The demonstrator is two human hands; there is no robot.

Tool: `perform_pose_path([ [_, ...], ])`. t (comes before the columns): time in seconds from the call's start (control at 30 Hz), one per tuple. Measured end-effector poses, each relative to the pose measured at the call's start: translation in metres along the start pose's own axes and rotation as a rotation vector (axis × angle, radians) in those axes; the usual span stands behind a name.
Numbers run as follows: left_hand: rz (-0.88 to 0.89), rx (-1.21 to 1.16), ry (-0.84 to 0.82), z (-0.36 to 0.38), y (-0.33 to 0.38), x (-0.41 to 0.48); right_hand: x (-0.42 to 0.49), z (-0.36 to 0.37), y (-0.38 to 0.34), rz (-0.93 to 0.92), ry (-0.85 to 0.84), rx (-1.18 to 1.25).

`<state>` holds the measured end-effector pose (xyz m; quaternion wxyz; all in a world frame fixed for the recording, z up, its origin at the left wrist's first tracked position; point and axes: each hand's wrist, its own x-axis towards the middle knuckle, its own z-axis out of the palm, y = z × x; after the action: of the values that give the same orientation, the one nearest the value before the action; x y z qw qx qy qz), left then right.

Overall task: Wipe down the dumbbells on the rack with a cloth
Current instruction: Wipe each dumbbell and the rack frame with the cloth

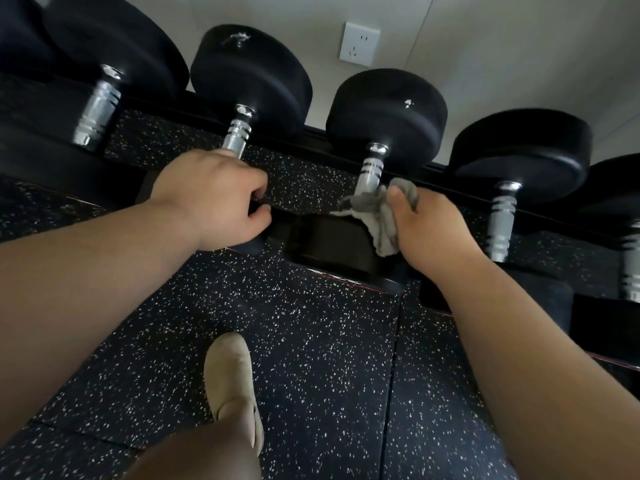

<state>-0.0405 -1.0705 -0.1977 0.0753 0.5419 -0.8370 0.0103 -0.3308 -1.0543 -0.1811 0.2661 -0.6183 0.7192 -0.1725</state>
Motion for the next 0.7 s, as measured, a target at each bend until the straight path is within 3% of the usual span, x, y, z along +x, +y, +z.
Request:
perform_pose_path([
  [0.2, 0.008, 0.025, 0.029, 0.003, 0.0, 0.0, 0.045, 0.0, -0.025, 0.077, -0.001, 0.073],
  [0.3, 0.007, 0.013, 0.05, 0.005, -0.002, 0.0, 0.042, 0.012, -0.01, 0.026, -0.194, 0.046],
  [0.4, 0.008, 0.003, 0.039, 0.006, -0.003, 0.0, 0.038, 0.014, 0.004, 0.133, -0.403, 0.177],
  [0.5, 0.011, 0.006, 0.04, 0.006, -0.003, 0.001, 0.048, 0.01, 0.002, 0.125, -0.522, 0.202],
  [0.6, 0.012, 0.012, 0.056, 0.007, -0.003, 0.0, 0.054, 0.017, -0.003, 0.066, -0.455, 0.153],
  [0.7, 0.013, 0.021, 0.064, 0.009, -0.003, 0.0, 0.064, 0.018, -0.007, 0.092, -0.204, 0.066],
])
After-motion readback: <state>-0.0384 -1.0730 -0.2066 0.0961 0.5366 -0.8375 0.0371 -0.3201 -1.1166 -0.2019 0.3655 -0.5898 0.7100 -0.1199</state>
